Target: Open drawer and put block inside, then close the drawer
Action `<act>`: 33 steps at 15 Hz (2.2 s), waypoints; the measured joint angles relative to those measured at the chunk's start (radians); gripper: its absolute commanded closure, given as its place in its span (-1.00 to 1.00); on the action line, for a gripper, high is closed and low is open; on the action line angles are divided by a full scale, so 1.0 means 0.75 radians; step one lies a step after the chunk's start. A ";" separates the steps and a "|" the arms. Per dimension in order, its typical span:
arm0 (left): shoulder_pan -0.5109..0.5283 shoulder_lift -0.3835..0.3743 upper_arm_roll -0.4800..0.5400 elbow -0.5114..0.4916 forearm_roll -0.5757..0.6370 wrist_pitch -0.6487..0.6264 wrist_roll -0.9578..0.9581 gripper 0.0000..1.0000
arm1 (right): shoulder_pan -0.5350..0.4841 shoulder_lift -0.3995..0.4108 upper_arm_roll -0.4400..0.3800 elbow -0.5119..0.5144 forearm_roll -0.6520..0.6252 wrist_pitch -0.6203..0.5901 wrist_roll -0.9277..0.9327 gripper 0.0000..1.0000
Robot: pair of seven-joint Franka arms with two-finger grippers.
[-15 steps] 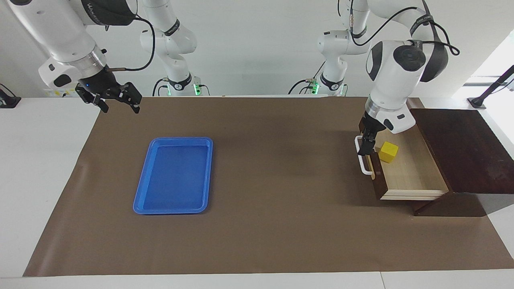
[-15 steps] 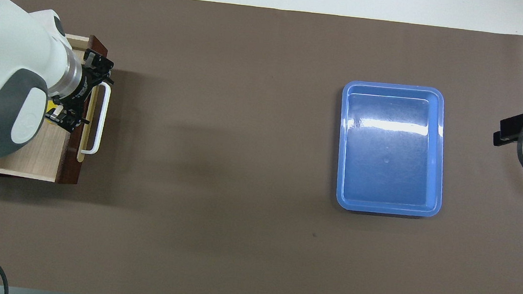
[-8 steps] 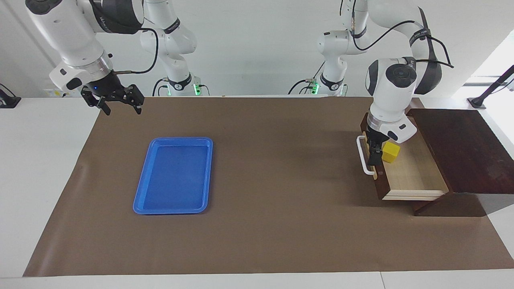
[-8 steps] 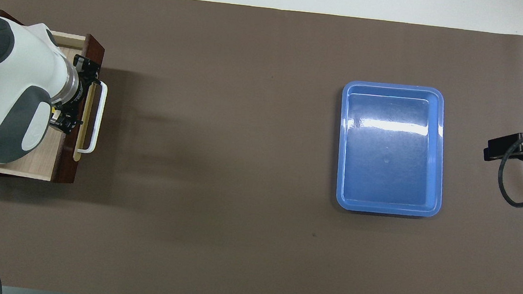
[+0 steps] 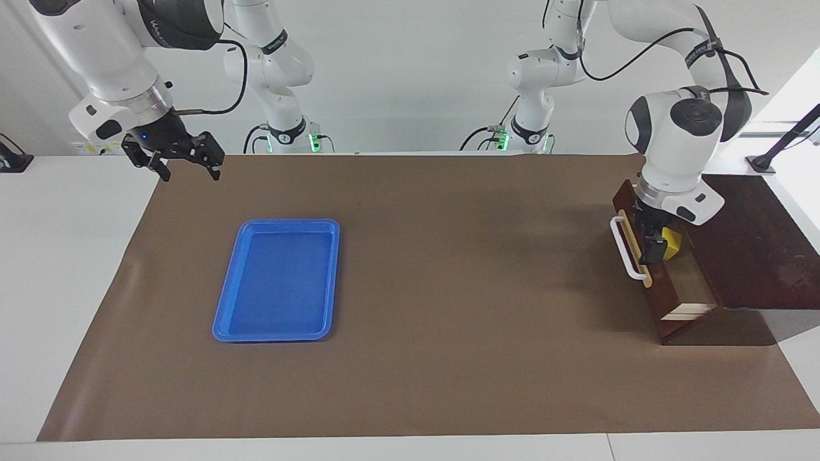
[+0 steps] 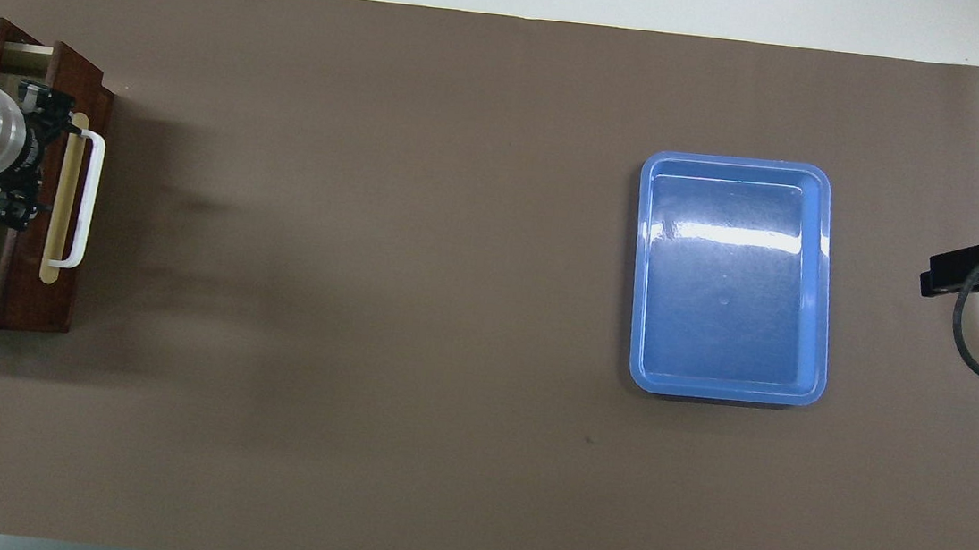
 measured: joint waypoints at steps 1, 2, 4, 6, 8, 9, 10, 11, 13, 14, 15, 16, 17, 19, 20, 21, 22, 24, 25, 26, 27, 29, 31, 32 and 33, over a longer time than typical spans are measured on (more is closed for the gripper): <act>0.033 0.003 0.004 0.000 0.001 0.016 0.027 -1.00 | 0.000 0.005 0.000 0.001 0.000 -0.002 0.000 -1.00; 0.059 0.006 0.006 0.000 0.002 0.028 0.045 -1.00 | 0.000 0.009 -0.001 0.001 0.000 -0.007 0.000 -1.00; 0.087 0.009 0.003 0.000 0.000 0.037 0.065 -1.00 | -0.001 0.014 -0.005 0.001 0.000 -0.027 0.000 -1.00; 0.087 0.009 -0.002 -0.001 0.007 0.036 0.073 -1.00 | -0.002 0.016 -0.007 0.002 0.000 -0.043 0.000 -1.00; 0.085 0.011 -0.011 -0.003 0.008 0.034 0.094 -1.00 | -0.002 0.016 -0.008 0.006 0.000 -0.049 0.000 -1.00; 0.078 0.012 -0.015 -0.003 0.008 0.030 0.099 -1.00 | -0.002 0.016 -0.008 0.009 0.000 -0.049 0.000 -1.00; 0.064 0.012 -0.019 -0.002 0.007 0.011 0.107 -1.00 | -0.003 0.016 -0.008 0.011 0.000 -0.050 0.000 -1.00; 0.048 0.011 -0.025 0.000 0.002 -0.022 0.139 -1.00 | -0.003 0.016 -0.008 0.013 -0.001 -0.050 0.000 -1.00; 0.014 -0.014 -0.042 0.009 -0.047 -0.104 0.294 -1.00 | -0.003 0.016 -0.007 0.013 -0.001 -0.050 0.000 -1.00; -0.006 -0.046 -0.046 0.021 -0.107 -0.169 0.414 -1.00 | -0.003 0.016 -0.006 0.014 -0.001 -0.050 0.000 -1.00; -0.024 -0.084 -0.047 0.039 -0.165 -0.244 0.538 -1.00 | -0.003 0.016 -0.005 0.014 -0.002 -0.050 0.000 -1.00; -0.044 -0.122 -0.048 0.070 -0.212 -0.345 0.673 -1.00 | -0.003 0.016 -0.004 0.015 -0.002 -0.050 0.000 -1.00; -0.067 -0.153 -0.049 0.106 -0.238 -0.450 0.802 -1.00 | -0.003 0.016 -0.002 0.017 -0.002 -0.050 0.000 -1.00; -0.120 -0.184 -0.051 0.155 -0.277 -0.588 1.060 -1.00 | -0.003 0.016 -0.001 0.018 -0.002 -0.050 0.000 -1.00; -0.138 -0.183 -0.052 0.165 -0.291 -0.619 1.159 -1.00 | -0.003 0.016 -0.001 0.018 -0.004 -0.050 0.000 -1.00; -0.150 -0.178 -0.051 0.171 -0.297 -0.642 1.225 -1.00 | -0.002 0.016 0.000 0.018 -0.012 -0.050 0.000 -1.00; -0.155 -0.165 -0.046 0.179 -0.305 -0.660 1.271 -1.00 | -0.001 0.016 0.001 0.018 -0.025 -0.050 0.000 -1.00; -0.155 -0.113 -0.035 0.237 -0.332 -0.692 1.372 -1.00 | 0.000 0.016 0.003 0.018 -0.037 -0.050 0.000 -1.00; -0.156 -0.088 -0.033 0.281 -0.340 -0.709 1.423 -1.00 | 0.000 0.016 0.003 0.018 -0.038 -0.050 0.000 -1.00; -0.158 -0.070 -0.033 0.320 -0.344 -0.726 1.456 -1.00 | 0.000 0.016 0.003 0.018 -0.038 -0.050 0.000 -1.00; -0.163 -0.062 -0.033 0.347 -0.346 -0.739 1.472 -1.00 | 0.000 0.016 0.003 0.018 -0.038 -0.050 0.000 -1.00; -0.174 -0.062 -0.033 0.368 -0.346 -0.765 1.487 -1.00 | 0.000 0.016 0.004 0.018 -0.038 -0.050 0.000 -1.00; -0.176 -0.066 -0.033 0.369 -0.346 -0.774 1.492 -1.00 | 0.000 0.016 0.004 0.018 -0.038 -0.050 0.000 -1.00; -0.176 -0.072 -0.032 0.366 -0.346 -0.775 1.494 -1.00 | 0.000 0.016 0.004 0.018 -0.038 -0.050 0.000 -1.00; -0.176 -0.081 -0.031 0.359 -0.346 -0.776 1.498 -1.00 | 0.000 0.016 0.004 0.018 -0.038 -0.050 0.000 -1.00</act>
